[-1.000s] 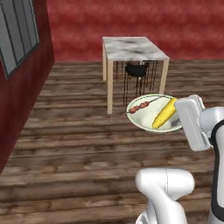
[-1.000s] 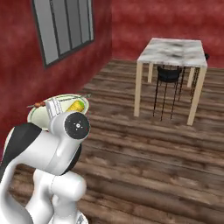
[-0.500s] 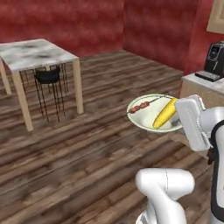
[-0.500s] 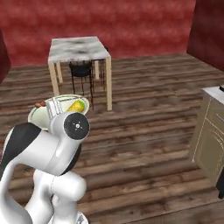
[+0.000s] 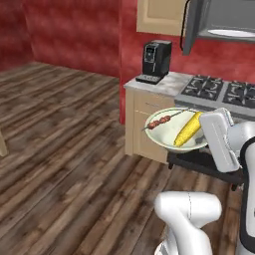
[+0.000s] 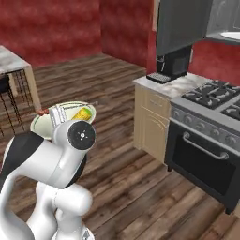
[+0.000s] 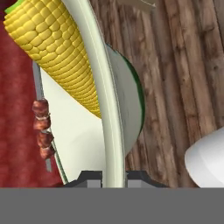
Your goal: Place the bowl containing the corn and kebab skewer in the microwave. Close the microwave door and press the start button to microwave the meal.
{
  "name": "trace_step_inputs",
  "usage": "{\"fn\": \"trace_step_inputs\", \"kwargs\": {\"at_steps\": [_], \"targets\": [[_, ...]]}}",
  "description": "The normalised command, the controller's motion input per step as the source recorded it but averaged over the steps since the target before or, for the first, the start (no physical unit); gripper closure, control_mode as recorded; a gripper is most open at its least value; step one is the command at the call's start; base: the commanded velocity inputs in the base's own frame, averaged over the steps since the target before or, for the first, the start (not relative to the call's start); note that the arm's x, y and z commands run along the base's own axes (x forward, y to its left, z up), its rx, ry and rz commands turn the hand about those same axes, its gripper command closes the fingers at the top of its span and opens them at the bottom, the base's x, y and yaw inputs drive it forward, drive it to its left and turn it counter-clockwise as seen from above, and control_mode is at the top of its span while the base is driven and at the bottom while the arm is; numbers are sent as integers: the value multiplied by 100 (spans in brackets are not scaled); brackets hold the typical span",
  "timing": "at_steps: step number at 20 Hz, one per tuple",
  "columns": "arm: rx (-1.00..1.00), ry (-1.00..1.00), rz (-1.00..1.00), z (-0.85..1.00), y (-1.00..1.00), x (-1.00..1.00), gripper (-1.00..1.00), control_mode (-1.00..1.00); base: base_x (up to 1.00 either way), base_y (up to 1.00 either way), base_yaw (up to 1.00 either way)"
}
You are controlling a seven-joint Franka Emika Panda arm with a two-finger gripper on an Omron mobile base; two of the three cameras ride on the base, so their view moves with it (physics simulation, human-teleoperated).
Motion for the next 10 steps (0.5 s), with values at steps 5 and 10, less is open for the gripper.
{"fn": "trace_step_inputs", "kwargs": {"at_steps": [5,10], "targets": [[0,0,0,0,0,0,100,100,44,-6,-67],[0,0,0,0,0,0,100,100,84,0,-55]]}}
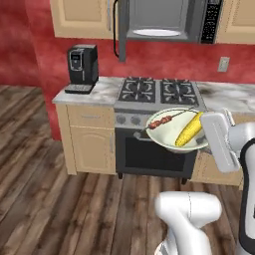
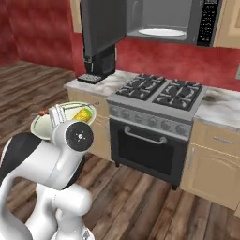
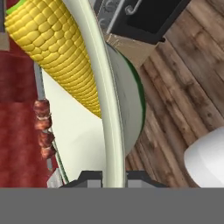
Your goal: Place the bowl containing the corn and kebab skewer in the microwave. Close the microwave door and press the start button to microwave the meal.
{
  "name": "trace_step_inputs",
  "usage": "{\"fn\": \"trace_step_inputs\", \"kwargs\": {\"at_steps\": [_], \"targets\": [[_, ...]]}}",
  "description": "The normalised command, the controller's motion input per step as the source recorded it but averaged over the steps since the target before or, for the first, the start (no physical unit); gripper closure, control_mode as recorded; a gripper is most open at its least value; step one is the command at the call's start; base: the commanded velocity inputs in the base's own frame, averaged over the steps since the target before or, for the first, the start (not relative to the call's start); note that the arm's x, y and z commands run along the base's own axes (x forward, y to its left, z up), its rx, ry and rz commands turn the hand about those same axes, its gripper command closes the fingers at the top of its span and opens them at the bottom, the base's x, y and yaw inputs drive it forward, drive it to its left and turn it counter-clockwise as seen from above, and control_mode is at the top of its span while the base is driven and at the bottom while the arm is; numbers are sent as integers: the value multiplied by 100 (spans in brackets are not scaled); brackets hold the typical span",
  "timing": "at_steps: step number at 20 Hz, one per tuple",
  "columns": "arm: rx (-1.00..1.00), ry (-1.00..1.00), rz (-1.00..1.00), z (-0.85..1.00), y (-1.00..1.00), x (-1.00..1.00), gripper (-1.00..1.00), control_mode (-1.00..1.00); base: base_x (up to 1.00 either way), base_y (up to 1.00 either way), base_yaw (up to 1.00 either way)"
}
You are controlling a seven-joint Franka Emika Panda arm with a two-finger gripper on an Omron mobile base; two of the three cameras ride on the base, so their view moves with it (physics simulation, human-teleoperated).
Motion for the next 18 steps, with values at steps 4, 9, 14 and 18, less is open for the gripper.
{"fn": "trace_step_inputs", "kwargs": {"at_steps": [4,9,14,18], "targets": [[0,0,0,0,0,0,100,100,100,6,-43],[0,0,0,0,0,0,100,100,95,11,-38],[0,0,0,0,0,0,100,100,83,44,-22],[0,0,0,0,0,0,100,100,78,73,-11]]}}
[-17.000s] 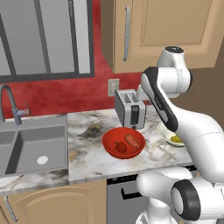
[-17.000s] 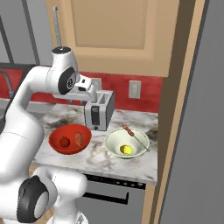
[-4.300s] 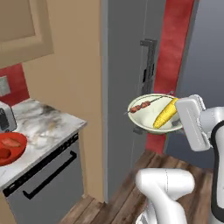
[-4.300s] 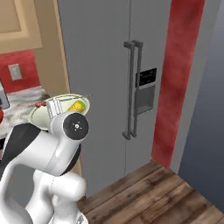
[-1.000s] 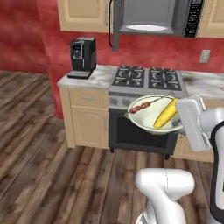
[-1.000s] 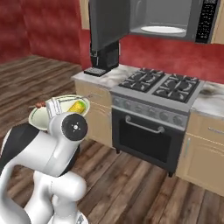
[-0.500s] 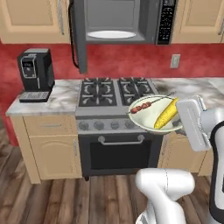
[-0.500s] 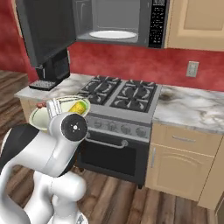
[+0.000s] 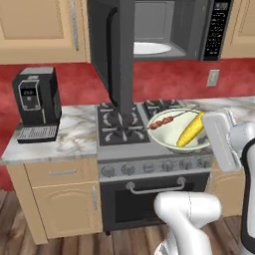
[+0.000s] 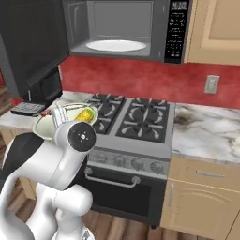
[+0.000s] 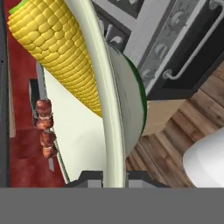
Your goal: Place the bowl containing the corn and kebab skewer in the microwave. Close the microwave door and press the start button to microwave the meal.
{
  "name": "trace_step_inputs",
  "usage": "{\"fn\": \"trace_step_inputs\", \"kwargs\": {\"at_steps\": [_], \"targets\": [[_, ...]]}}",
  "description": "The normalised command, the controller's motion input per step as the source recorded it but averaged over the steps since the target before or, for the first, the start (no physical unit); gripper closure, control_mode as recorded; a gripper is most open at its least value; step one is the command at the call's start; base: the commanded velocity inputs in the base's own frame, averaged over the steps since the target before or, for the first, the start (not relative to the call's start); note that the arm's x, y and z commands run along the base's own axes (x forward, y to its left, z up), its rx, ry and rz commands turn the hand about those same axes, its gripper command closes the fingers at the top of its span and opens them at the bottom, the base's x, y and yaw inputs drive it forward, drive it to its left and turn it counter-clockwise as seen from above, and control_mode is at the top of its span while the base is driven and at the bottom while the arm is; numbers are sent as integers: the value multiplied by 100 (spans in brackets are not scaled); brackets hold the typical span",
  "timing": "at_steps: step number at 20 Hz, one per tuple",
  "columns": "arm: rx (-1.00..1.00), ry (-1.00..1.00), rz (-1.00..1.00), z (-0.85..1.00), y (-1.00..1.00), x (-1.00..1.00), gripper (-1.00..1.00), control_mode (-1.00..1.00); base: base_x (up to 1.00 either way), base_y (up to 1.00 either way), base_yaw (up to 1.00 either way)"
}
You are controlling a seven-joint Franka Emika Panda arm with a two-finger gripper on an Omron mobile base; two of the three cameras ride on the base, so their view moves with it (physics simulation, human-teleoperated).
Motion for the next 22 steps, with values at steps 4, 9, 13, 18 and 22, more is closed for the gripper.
{"fn": "trace_step_inputs", "kwargs": {"at_steps": [4,9,13,18,22], "targets": [[0,0,0,0,0,0,100,100,79,18,0],[0,0,0,0,0,0,100,100,70,-27,1],[0,0,0,0,0,0,100,100,52,-10,9],[0,0,0,0,0,0,100,100,19,-8,20],[0,0,0,0,0,0,100,100,0,-30,27]]}}
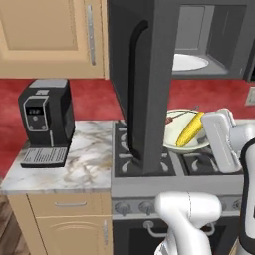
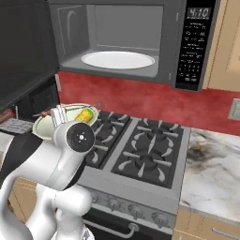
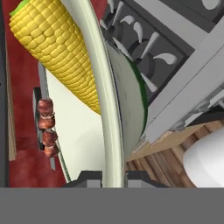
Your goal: Place the bowl containing the corn and kebab skewer in the microwave. Close the microwave door and press the start button to microwave the meal.
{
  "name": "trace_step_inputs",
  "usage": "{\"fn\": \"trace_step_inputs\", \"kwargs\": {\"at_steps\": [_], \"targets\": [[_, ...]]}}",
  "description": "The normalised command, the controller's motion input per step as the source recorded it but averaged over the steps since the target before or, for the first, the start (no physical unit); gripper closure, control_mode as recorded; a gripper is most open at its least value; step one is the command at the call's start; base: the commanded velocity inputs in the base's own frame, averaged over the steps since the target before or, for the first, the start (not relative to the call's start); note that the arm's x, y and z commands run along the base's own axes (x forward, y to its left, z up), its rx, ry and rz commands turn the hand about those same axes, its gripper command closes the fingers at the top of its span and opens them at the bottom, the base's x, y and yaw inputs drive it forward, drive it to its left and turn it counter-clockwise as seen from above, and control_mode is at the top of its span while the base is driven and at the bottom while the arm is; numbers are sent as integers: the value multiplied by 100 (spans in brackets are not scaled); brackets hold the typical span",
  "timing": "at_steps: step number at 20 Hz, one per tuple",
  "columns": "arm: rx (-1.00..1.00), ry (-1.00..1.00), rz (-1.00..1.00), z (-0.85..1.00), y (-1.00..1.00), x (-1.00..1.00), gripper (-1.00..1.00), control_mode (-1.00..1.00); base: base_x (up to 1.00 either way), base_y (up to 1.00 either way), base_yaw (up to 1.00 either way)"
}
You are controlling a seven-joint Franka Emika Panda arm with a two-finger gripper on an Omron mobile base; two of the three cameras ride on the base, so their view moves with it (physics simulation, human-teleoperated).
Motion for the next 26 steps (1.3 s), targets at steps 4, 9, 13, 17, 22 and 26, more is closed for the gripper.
{"fn": "trace_step_inputs", "kwargs": {"at_steps": [4,9,13,17,22,26], "targets": [[0,0,0,0,0,0,100,100,0,-22,26],[0,0,0,0,0,0,100,100,0,-30,23],[0,0,0,0,0,0,100,100,0,-36,23],[0,0,0,0,0,0,100,100,0,-23,25],[0,0,0,0,0,0,100,100,2,-19,27],[0,0,0,0,0,0,100,100,15,-11,24]]}}
